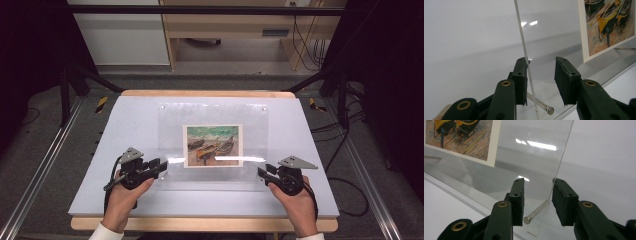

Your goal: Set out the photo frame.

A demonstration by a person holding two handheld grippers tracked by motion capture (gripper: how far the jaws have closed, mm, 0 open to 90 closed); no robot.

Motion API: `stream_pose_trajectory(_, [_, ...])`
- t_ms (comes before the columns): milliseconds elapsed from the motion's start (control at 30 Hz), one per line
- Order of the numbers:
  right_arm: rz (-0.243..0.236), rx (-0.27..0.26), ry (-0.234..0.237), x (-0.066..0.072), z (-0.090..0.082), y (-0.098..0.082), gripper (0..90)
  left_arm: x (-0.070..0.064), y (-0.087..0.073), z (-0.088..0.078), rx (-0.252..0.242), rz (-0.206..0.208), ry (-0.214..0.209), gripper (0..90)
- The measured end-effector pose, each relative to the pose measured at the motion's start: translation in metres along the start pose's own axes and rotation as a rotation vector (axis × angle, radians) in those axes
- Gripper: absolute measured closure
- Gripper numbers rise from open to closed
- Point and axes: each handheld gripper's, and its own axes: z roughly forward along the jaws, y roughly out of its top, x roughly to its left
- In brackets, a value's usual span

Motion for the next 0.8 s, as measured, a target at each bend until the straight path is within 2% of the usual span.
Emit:
stream_pose_trajectory(133, [-0.009, 0.002, -0.008, 0.0013, -0.0014, -0.0017, 64.0, 0.0, -0.0011, -0.0015, 0.001, -0.01, -0.003, 63.9])
stream_pose_trajectory(800, [-0.031, 0.008, -0.021, 0.0045, -0.0049, -0.0061, 66.9, -0.0031, -0.0046, -0.0054, 0.007, 0.007, 0.001, 65.8])
